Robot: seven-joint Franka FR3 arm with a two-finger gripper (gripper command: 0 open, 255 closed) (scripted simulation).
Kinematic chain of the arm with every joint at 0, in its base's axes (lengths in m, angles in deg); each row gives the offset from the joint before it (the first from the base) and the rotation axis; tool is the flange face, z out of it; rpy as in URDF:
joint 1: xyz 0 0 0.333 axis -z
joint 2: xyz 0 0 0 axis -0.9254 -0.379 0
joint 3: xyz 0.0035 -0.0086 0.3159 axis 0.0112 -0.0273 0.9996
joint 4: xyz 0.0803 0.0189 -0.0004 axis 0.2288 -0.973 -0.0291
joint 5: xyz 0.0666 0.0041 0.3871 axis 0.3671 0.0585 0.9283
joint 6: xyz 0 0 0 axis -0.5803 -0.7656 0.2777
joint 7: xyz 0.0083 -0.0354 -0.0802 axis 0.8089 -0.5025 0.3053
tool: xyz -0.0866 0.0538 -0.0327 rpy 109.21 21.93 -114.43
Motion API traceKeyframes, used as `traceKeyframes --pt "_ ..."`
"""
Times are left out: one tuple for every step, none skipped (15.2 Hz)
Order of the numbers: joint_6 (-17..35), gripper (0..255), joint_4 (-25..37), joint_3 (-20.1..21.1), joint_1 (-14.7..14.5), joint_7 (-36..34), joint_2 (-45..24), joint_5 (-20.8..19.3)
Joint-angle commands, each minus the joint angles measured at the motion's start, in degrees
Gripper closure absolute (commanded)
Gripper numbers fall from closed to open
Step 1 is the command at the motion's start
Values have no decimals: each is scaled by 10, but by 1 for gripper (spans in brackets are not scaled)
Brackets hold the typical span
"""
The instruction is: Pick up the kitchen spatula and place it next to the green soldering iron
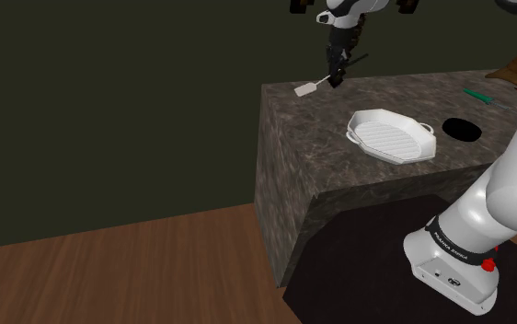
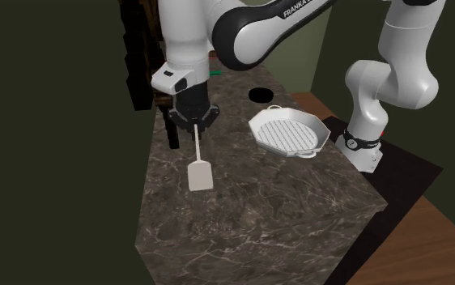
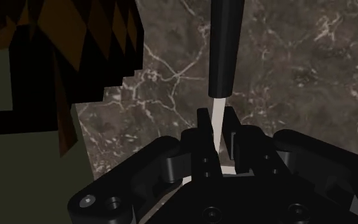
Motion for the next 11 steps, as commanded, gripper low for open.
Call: traceKeyframes --pt "-14 255 10 -1 0 0 4 -2" --pt "-22 255 16 -1 0 0 6 -2" --pt "-22 255 16 -1 0 0 6 -2" --pt "-15 255 -6 -5 3 6 22 -8" --pt "-8 255 -27 -10 5 12 38 -13" --pt "-2 255 -47 -14 8 18 53 -18" --pt "3 255 -66 -18 12 24 68 -24" --pt "8 255 -84 -23 15 31 83 -30" --pt "13 255 -102 -28 19 37 97 -36" --pt "17 255 -118 -32 23 44 111 -42" --pt "21 255 -134 -37 28 50 125 -48"
